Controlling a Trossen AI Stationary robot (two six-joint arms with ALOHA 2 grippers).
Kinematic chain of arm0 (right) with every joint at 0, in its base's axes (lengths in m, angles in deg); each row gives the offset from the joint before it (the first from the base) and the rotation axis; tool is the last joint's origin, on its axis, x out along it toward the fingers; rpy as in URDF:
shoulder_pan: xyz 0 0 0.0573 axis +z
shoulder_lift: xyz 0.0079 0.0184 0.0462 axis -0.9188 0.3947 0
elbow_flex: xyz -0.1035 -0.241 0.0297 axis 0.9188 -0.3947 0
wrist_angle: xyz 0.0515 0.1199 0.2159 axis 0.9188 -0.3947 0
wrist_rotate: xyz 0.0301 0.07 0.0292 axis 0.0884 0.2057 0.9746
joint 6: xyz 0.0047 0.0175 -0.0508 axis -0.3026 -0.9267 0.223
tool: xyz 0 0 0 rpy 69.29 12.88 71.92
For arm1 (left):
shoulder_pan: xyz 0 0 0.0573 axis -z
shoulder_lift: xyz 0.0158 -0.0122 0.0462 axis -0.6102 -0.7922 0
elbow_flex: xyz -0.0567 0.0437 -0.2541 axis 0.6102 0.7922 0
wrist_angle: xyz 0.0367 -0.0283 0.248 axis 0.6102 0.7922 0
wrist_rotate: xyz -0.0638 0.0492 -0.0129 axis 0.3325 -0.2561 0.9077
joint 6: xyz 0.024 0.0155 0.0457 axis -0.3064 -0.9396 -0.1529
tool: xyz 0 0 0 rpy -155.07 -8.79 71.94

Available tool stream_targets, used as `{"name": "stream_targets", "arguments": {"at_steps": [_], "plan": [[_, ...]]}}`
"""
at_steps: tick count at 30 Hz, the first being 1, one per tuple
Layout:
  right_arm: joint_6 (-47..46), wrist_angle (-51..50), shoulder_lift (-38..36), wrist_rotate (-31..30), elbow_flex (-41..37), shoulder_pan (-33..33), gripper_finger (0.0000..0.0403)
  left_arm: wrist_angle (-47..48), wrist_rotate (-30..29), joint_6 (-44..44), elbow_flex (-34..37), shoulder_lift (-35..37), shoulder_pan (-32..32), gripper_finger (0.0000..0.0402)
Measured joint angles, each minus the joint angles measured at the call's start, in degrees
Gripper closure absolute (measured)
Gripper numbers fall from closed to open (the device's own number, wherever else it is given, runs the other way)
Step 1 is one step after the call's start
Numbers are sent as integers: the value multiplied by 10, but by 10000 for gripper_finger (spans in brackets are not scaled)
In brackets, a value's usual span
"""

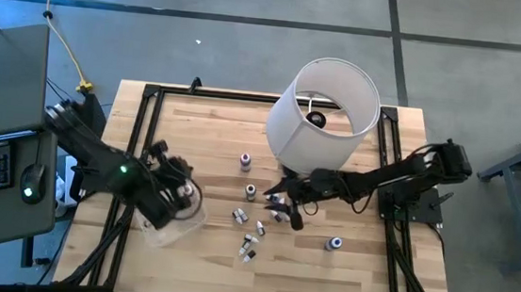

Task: Pick & Place food coloring
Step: Put the violet food coloring bottle into the transparent bin

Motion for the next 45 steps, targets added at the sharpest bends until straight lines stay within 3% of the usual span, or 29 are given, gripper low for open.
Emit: {"name": "stream_targets", "arguments": {"at_steps": [6,10,13,17,21,26,32,40,45], "plan": [[-25,-7,16,3,1,2,211,-47,19,5,82,79,-15,401],[-29,-27,16,0,1,2,211,-155,-43,-85,161,114,-15,398],[-42,-35,16,-2,1,2,211,-253,-54,-172,203,120,-46,381],[-67,-39,16,-17,1,3,211,-392,5,-290,230,117,-115,343],[-69,-39,16,-23,1,3,211,-555,119,-415,247,111,-201,308],[-69,-50,16,-23,1,6,211,-685,246,-483,269,72,-302,295],[-66,-65,16,-23,1,14,211,-753,286,-508,295,-8,-382,294],[-64,-68,16,-22,1,14,211,-851,332,-540,296,-104,-420,294],[-62,-72,16,-22,1,14,211,-863,347,-540,295,-116,-431,294]]}}
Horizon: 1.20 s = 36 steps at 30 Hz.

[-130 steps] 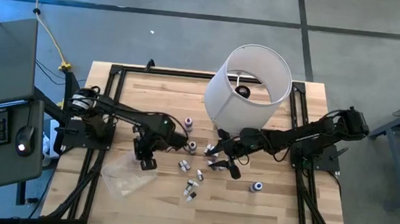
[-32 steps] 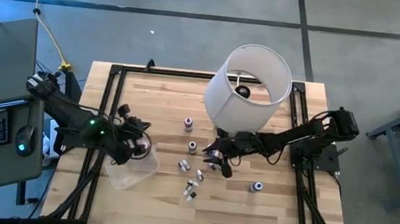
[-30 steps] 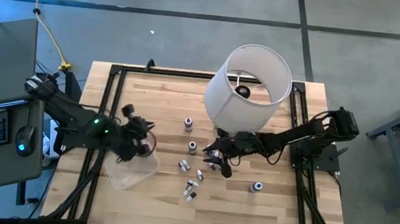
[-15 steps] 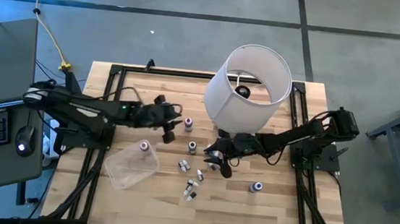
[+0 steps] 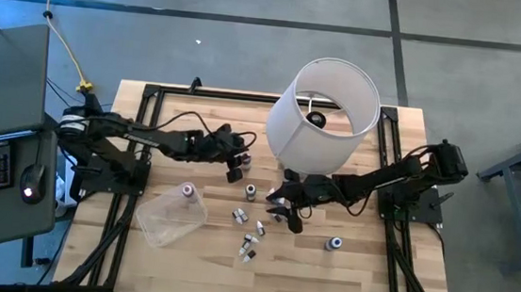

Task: Pick & Place food coloring
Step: Put the violet food coloring bottle into the transparent bin

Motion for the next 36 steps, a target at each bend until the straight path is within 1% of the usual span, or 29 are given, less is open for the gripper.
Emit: {"name": "stream_targets", "arguments": {"at_steps": [3,5,13,18,23,25,28,30,32,36], "plan": [[11,-1,0,0,0,0,211,-2,0,-1,0,0,0,295],[13,-1,0,0,0,0,211,-2,1,-1,0,0,0,303],[13,-1,0,0,0,0,211,1,4,-1,-1,0,0,376],[13,-1,0,0,0,0,211,4,4,-1,-1,6,1,378],[13,-1,0,0,0,0,211,26,3,0,-3,84,1,378],[13,-1,0,0,0,0,211,73,12,11,-10,127,3,378],[13,0,0,0,0,0,211,159,28,36,-39,202,22,378],[13,-1,0,0,0,0,211,244,31,52,-61,256,45,378],[13,0,0,0,0,0,211,337,31,83,-78,306,76,378],[13,0,0,0,0,-1,211,436,25,159,-77,392,161,378]]}}
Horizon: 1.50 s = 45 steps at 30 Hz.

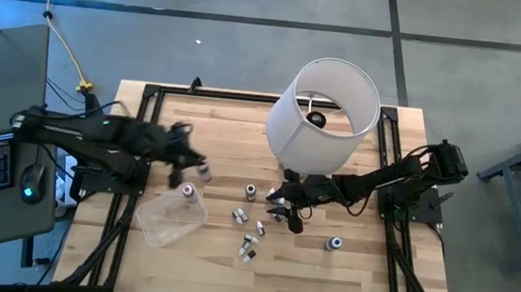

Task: Pick & Place food coloring
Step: Put the violet food coloring bottle into the transparent bin

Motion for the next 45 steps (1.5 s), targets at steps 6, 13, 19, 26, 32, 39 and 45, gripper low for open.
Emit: {"name": "stream_targets", "arguments": {"at_steps": [6,13,19,26,32,39,45], "plan": [[0,0,0,0,0,0,211,-8,-72,60,69,73,152,378],[0,1,0,0,0,0,211,-96,-158,57,170,56,263,378],[6,10,0,0,0,0,211,-136,-221,53,207,20,287,378],[48,18,0,0,0,0,211,-143,-197,62,209,-21,286,378],[49,18,0,0,0,0,211,-150,-191,72,210,-56,286,378],[51,22,0,0,0,0,211,-154,-206,77,210,-59,286,378],[51,22,0,0,0,0,211,-159,-226,83,210,-99,286,378]]}}
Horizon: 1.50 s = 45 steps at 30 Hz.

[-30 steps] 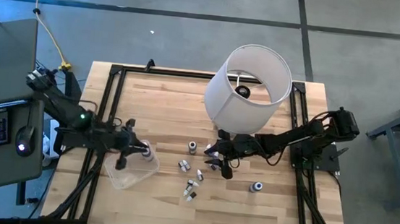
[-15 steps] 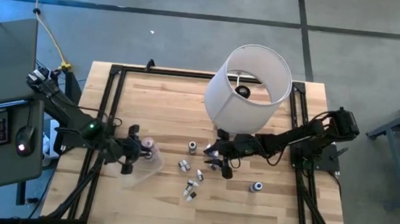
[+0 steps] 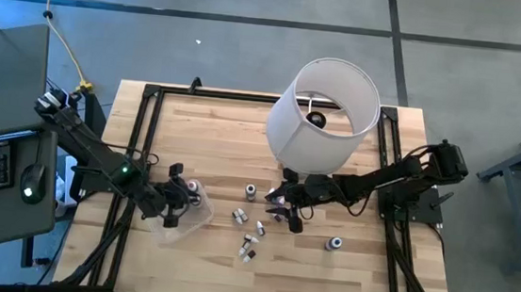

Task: Pick & Place food coloring
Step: Put the violet food coloring bottle into the transparent bin, then put the black food coloring bottle into the transparent bin

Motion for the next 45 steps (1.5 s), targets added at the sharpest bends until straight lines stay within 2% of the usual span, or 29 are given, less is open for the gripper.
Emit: {"name": "stream_targets", "arguments": {"at_steps": [7,15,23,30,37,42,45], "plan": [[-1,0,0,0,0,0,211,-37,-46,2,-3,-61,0,376],[-1,5,0,0,0,0,211,-48,-73,0,-1,-64,0,333],[-1,5,0,0,0,0,211,-38,-82,-3,-8,-65,0,327],[0,8,0,-4,0,0,211,60,-79,-2,-80,-59,0,326],[-23,41,7,-89,0,0,211,118,-116,-31,-167,-59,0,326],[-70,83,51,-101,2,0,211,132,-133,-52,-226,-59,0,325],[-82,82,90,-106,30,1,211,134,-133,-54,-244,-59,0,325]]}}
